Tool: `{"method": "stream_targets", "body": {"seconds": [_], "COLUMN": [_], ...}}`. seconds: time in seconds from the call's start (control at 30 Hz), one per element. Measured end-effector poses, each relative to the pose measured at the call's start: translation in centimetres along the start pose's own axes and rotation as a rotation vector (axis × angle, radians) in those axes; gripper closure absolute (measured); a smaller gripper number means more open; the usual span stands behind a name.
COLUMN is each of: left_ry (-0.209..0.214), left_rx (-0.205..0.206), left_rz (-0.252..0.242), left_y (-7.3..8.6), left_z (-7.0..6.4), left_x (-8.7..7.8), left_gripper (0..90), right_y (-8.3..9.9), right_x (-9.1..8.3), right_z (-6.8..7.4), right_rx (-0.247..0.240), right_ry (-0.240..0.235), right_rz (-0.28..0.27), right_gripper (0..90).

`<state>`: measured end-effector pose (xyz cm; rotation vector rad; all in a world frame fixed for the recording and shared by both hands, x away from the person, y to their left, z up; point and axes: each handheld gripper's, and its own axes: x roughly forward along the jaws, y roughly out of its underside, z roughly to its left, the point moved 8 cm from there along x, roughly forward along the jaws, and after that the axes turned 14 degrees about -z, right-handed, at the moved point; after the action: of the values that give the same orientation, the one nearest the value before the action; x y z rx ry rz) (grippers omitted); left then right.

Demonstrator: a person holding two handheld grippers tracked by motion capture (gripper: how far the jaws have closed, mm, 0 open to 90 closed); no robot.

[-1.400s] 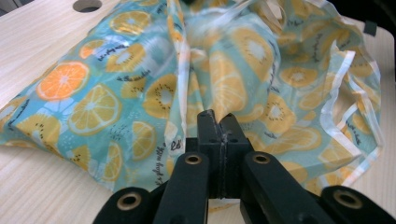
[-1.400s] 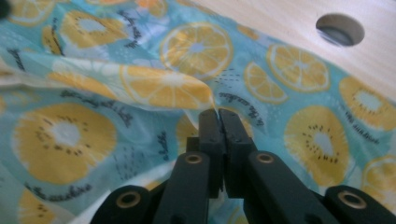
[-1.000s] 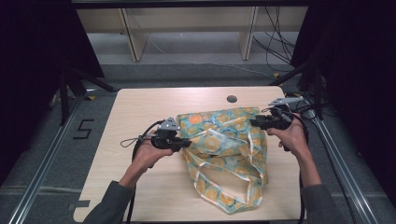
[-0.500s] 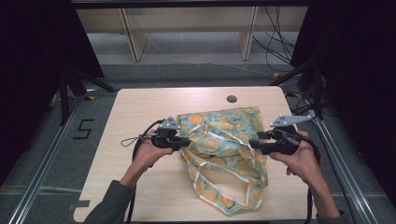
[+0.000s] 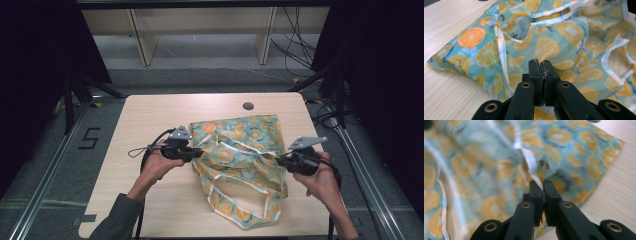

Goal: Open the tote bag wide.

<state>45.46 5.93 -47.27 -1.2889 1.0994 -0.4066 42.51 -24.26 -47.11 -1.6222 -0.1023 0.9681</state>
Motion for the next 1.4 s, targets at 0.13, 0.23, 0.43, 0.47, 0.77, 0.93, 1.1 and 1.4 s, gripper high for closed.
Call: {"method": "stream_targets", "body": {"seconds": [0.13, 0.23, 0.43, 0.47, 0.77, 0.93, 1.1, 1.4], "left_ry": [0.018, 0.014, -0.04, -0.036, 0.008, 0.059, 0.044, 0.014], "left_rx": [0.021, 0.033, 0.056, 0.054, 0.239, 0.285, 0.339, 0.406], "left_rz": [-0.005, 0.021, 0.09, 0.09, 0.01, 0.122, 0.237, 0.195], "left_y": [0.2, 0.6, 2.7, 2.7, -3.1, -1.0, 1.0, -0.4], "left_z": [0.1, 0.1, 1.1, 1.1, -5.7, -7.9, -7.3, -5.7], "left_x": [0.4, 1.1, 2.7, 2.5, 1.0, 5.9, 8.7, 9.1], "left_gripper": [88.9, 89.0, 81.8, 73.9, 48.2, 42.1, 38.7, 88.3], "right_y": [0.1, 1.0, 4.1, 4.2, 3.0, 2.8, 2.6, 2.4], "right_x": [0.0, 1.8, 5.9, 5.9, 5.2, 5.2, 4.9, 4.5], "right_z": [-4.4, -7.0, -7.4, -7.1, -6.4, -6.4, -6.6, -6.8], "right_rx": [0.073, 0.134, 0.077, 0.111, 0.102, 0.082, 0.079, 0.077], "right_ry": [0.043, 0.033, 0.089, 0.101, 0.081, 0.083, 0.074, 0.074], "right_rz": [-0.044, -0.044, 0.077, 0.082, 0.04, 0.03, 0.03, 0.027], "right_gripper": [90.0, 90.0, 85.9, 85.2, 84.4, 84.4, 83.9, 69.8]}}
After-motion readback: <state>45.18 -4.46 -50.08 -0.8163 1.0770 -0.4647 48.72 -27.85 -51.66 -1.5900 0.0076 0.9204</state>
